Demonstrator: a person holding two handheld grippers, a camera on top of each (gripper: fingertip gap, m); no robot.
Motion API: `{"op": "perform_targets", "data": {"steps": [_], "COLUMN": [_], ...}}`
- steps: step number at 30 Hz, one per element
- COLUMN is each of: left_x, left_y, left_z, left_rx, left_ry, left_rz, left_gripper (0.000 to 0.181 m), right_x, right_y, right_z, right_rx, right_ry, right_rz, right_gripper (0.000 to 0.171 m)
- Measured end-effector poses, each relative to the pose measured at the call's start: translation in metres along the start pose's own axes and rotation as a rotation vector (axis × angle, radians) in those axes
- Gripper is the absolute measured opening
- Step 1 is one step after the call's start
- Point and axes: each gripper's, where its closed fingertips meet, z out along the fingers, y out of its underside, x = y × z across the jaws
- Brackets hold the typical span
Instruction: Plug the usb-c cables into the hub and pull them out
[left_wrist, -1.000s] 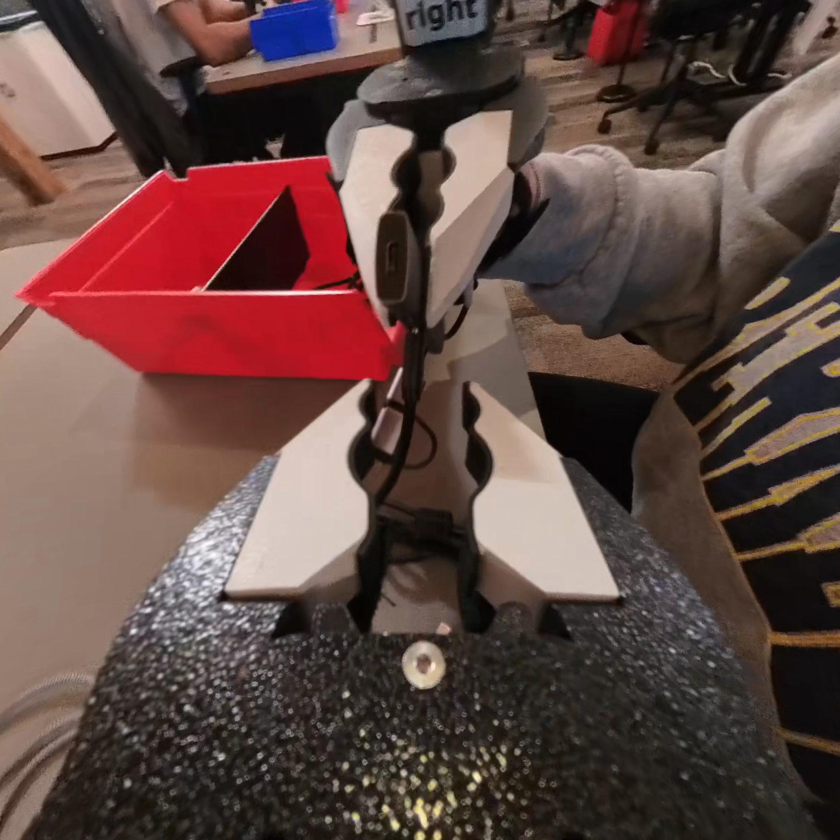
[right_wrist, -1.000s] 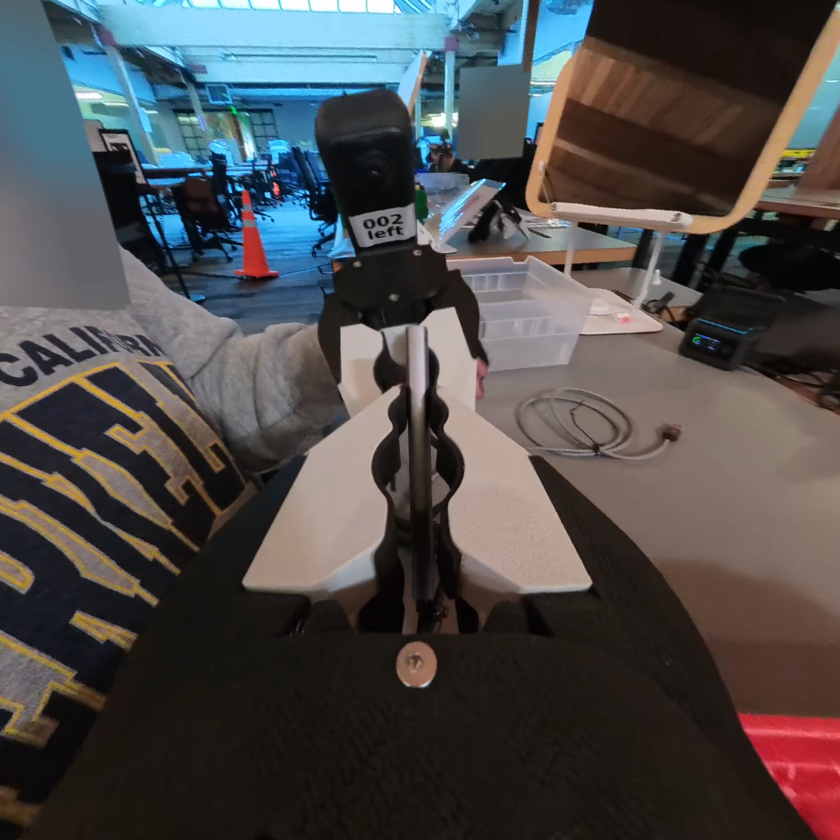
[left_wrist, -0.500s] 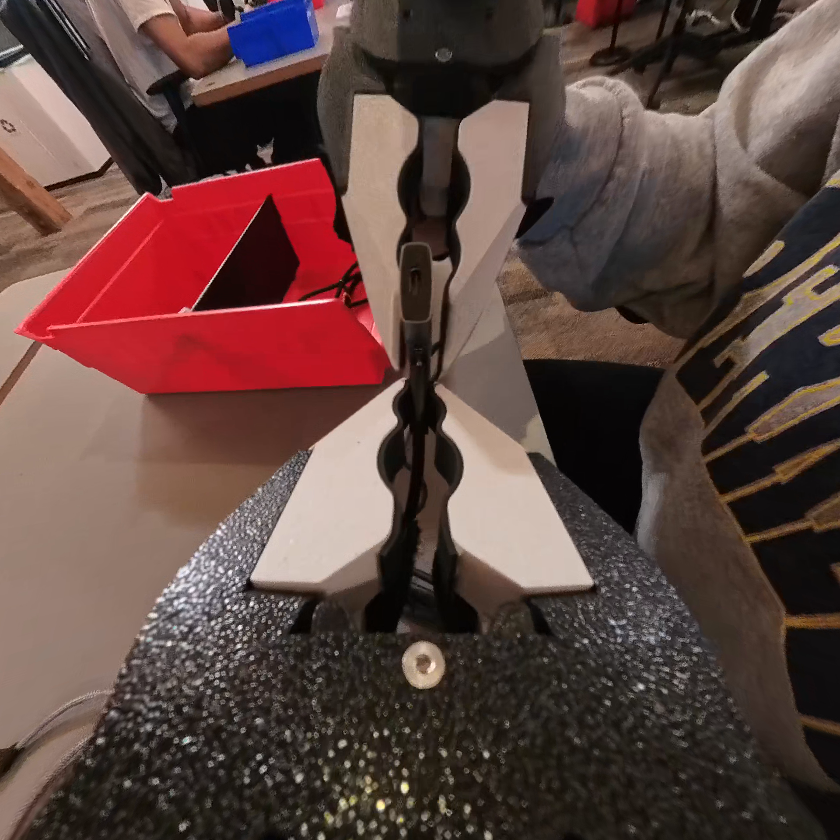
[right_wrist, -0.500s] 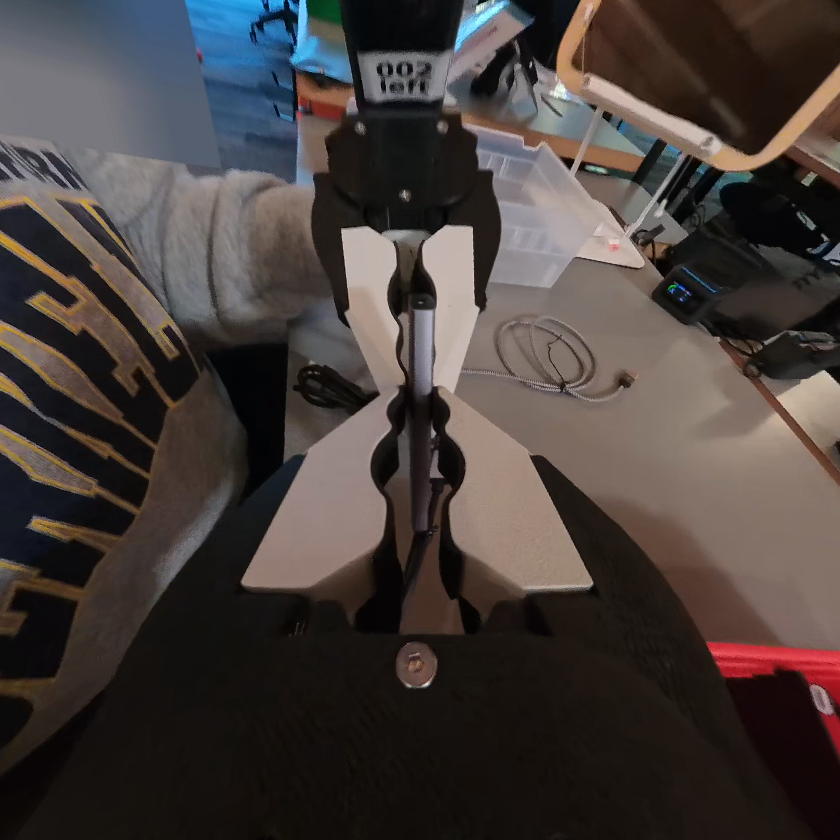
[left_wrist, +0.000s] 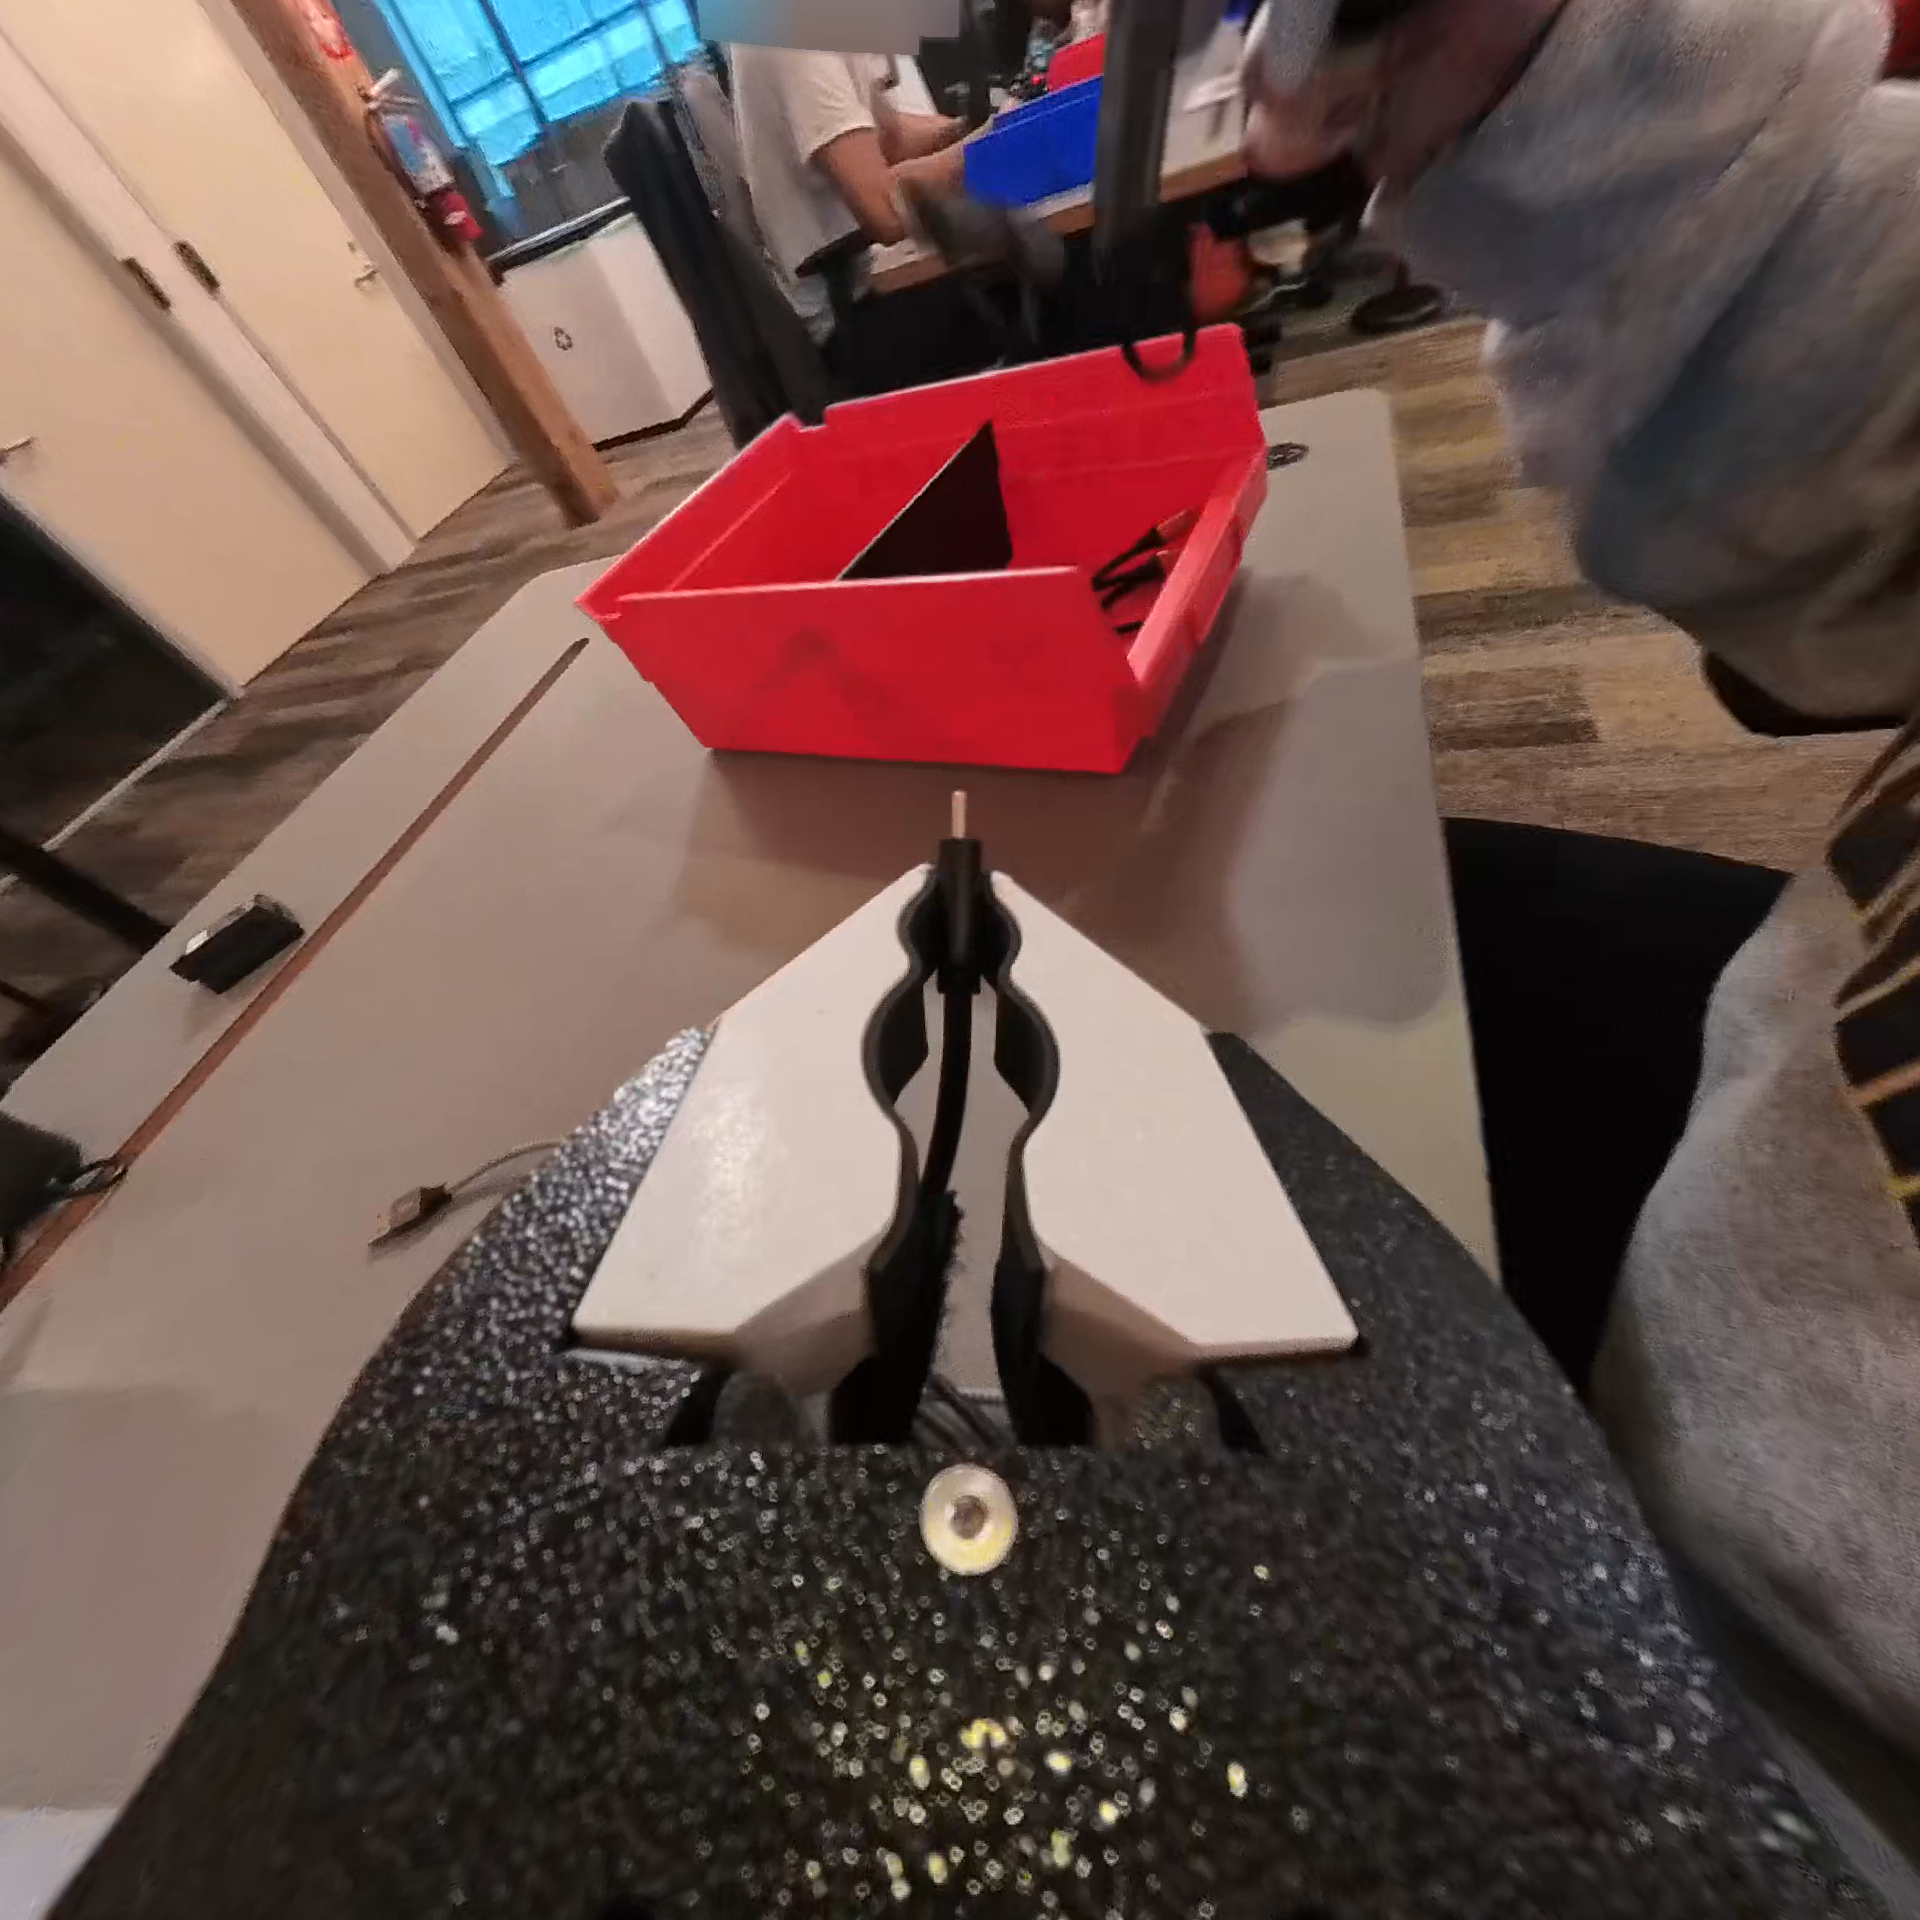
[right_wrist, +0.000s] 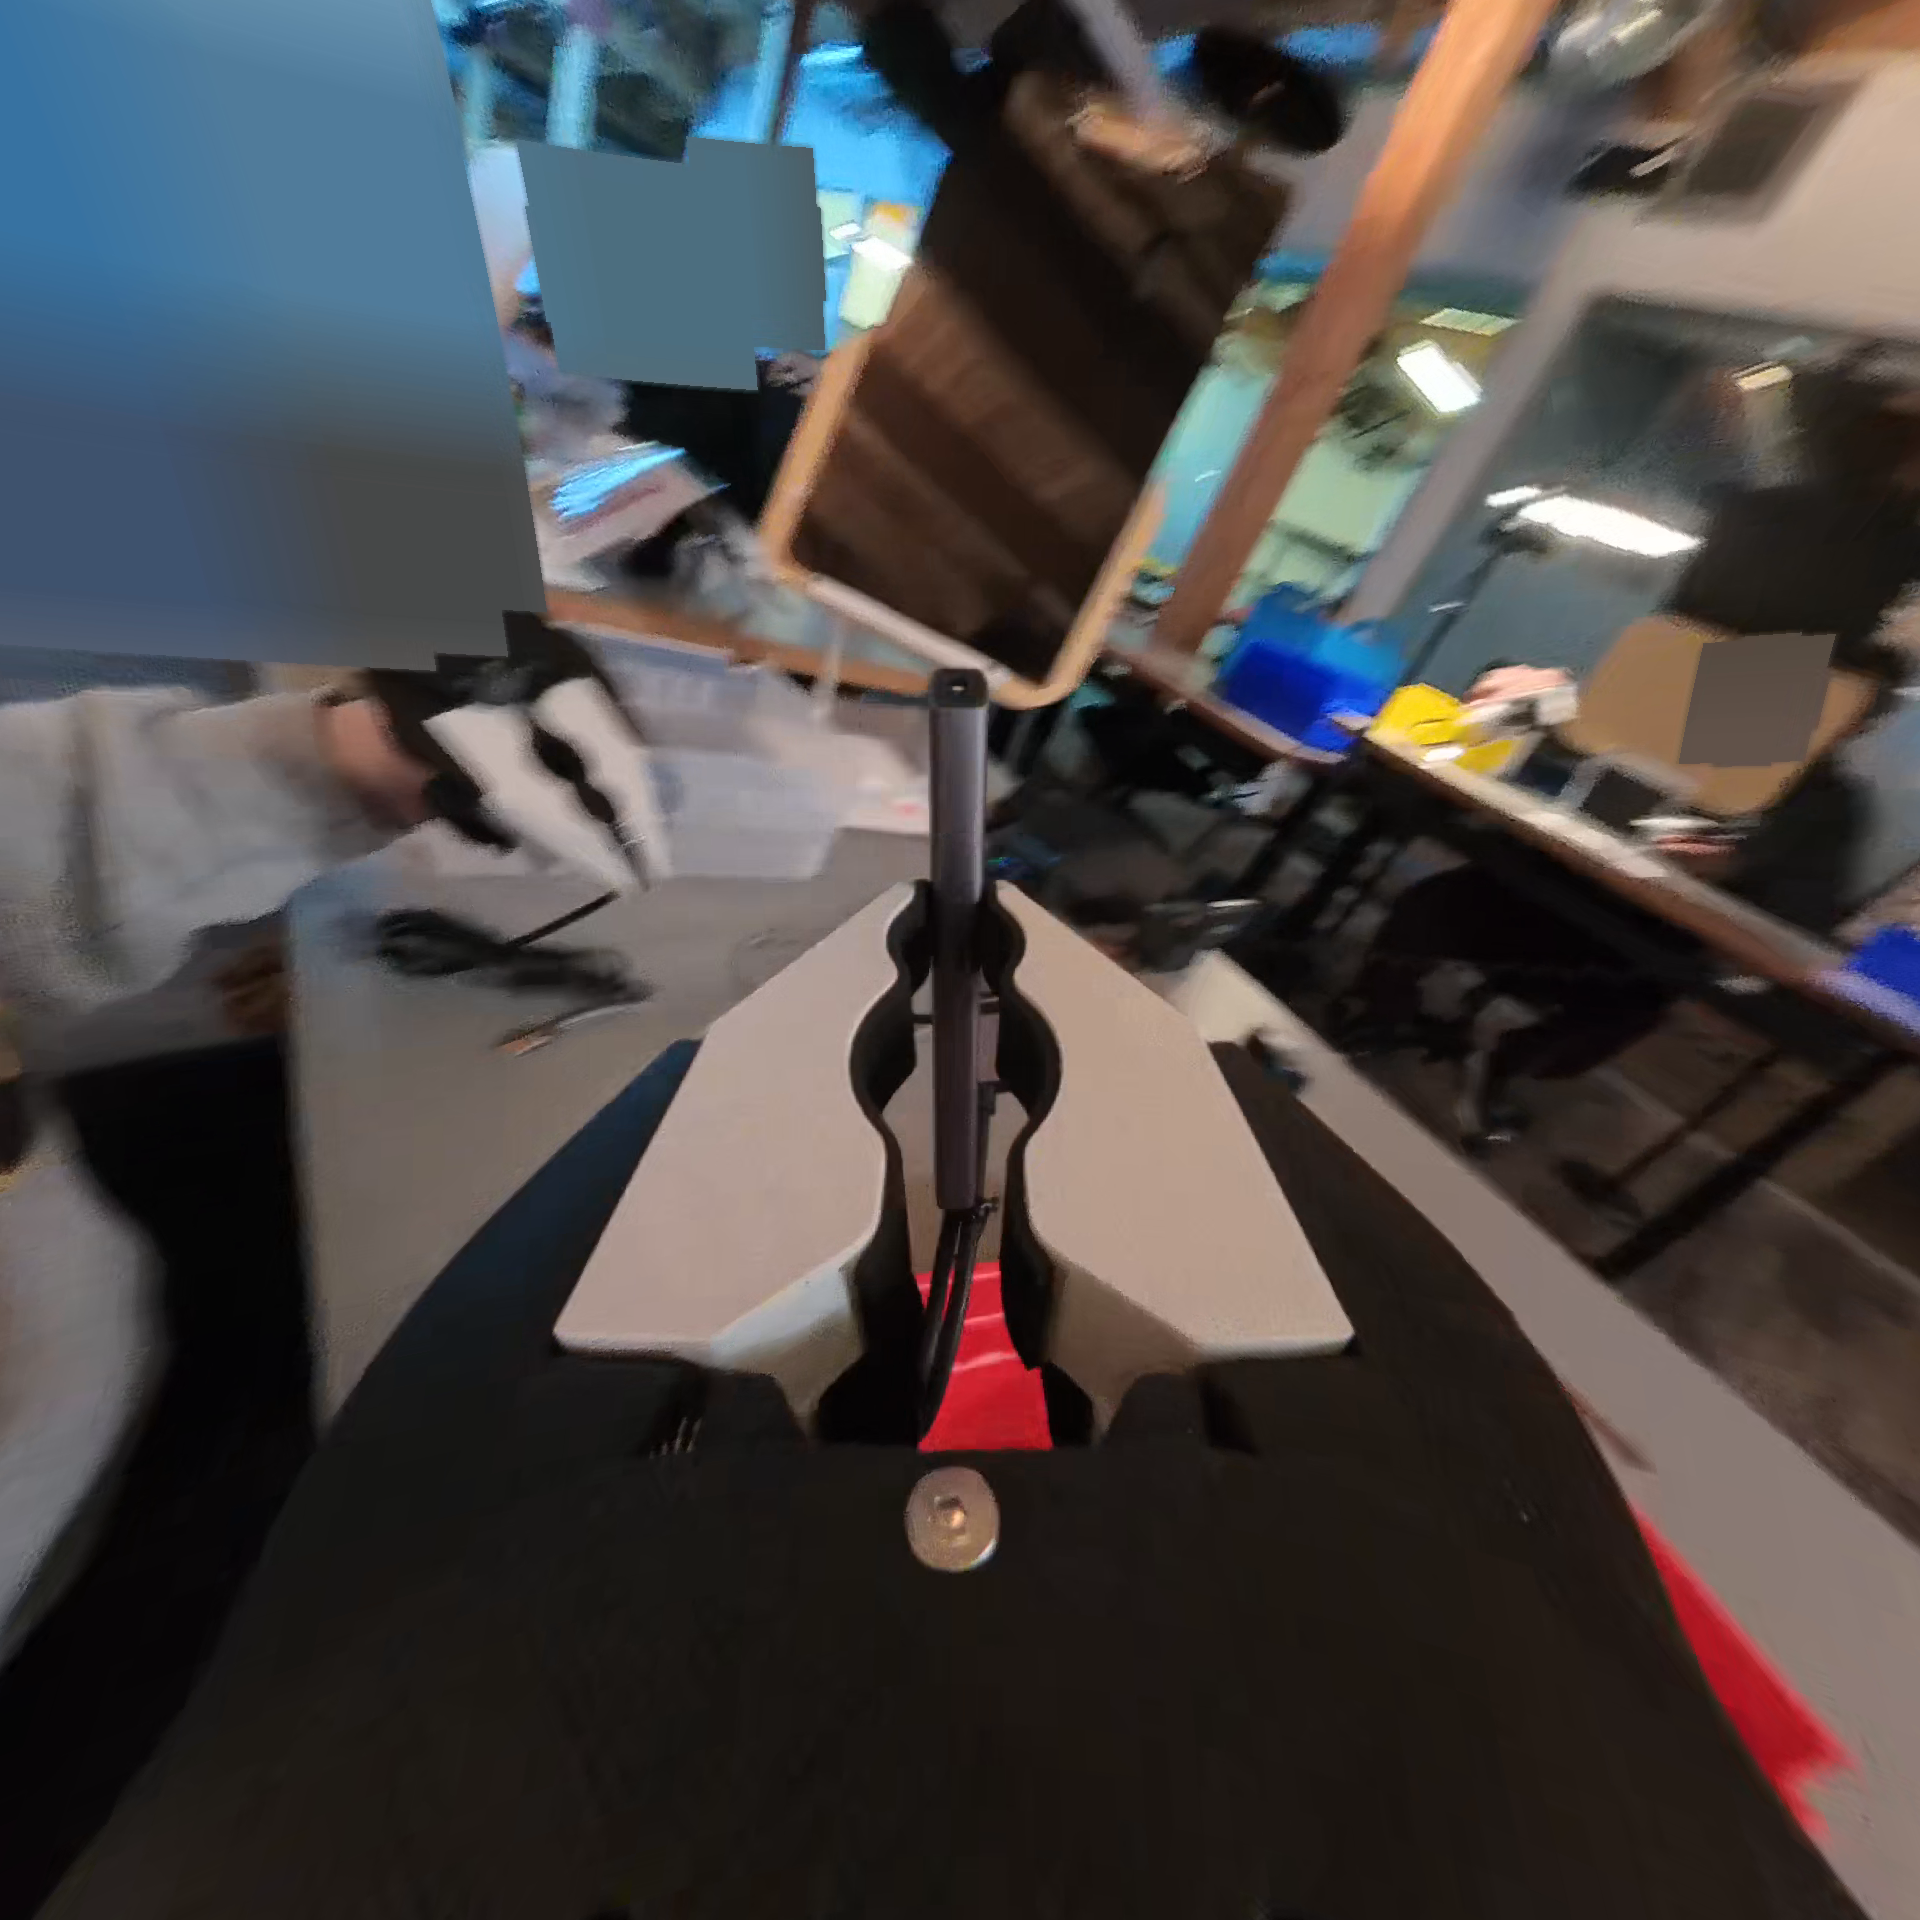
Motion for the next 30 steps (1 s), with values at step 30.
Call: {"op": "perform_targets", "data": {"steps": [30], "left_x": [-0.040], "left_y": [-0.046], "left_z": [-0.002], "left_rx": [0.396], "left_ry": [-0.043], "left_rz": [-0.307], "left_gripper": [0.004], "right_x": [-0.092], "right_y": [0.077], "right_z": [0.145], "right_rx": [-0.368], "right_ry": [-0.315], "right_rz": [0.306], "right_gripper": [0.061]}}
